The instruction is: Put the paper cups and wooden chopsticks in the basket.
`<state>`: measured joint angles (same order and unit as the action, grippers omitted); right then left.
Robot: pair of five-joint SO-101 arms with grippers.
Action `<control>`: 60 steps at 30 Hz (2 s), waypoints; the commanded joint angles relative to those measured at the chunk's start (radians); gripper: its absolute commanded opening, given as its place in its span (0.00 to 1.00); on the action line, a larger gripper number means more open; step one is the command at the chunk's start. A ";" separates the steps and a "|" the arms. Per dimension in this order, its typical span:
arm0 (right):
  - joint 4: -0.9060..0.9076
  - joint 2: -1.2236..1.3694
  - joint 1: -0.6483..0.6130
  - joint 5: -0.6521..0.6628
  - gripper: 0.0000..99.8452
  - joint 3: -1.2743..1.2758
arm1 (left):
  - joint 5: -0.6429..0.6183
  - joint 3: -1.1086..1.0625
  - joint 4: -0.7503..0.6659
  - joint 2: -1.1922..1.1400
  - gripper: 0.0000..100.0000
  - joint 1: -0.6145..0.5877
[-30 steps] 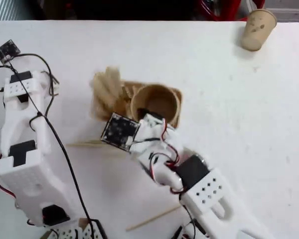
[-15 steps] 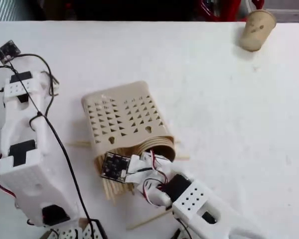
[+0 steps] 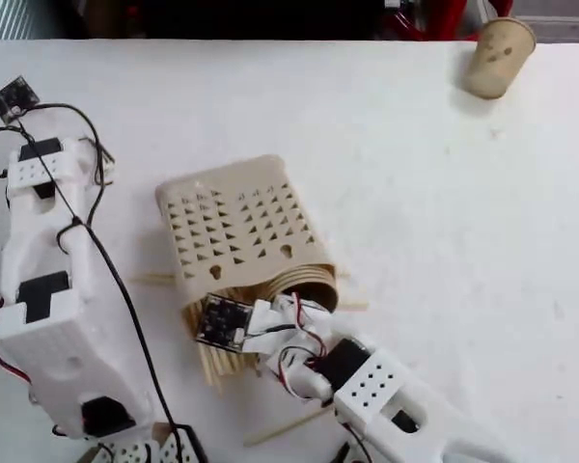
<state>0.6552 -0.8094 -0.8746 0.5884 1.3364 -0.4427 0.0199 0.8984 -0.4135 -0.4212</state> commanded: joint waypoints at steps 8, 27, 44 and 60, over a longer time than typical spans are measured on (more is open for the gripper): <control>0.024 0.016 0.228 -0.002 0.19 -0.402 | -0.003 0.009 -0.021 0.004 0.17 -0.010; -0.007 0.329 0.242 0.000 0.19 -0.818 | 0.052 0.009 -0.008 0.005 0.17 -0.004; 0.555 -0.538 0.604 0.149 0.06 -0.402 | 1.008 -0.071 0.712 0.757 0.17 0.450; 0.555 -0.642 0.714 0.184 0.06 -0.094 | 1.261 -1.051 0.503 1.610 0.24 0.705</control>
<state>1.2075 -1.4584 -0.1672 0.7710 1.2459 0.8048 -0.9620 1.4200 1.1040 0.2432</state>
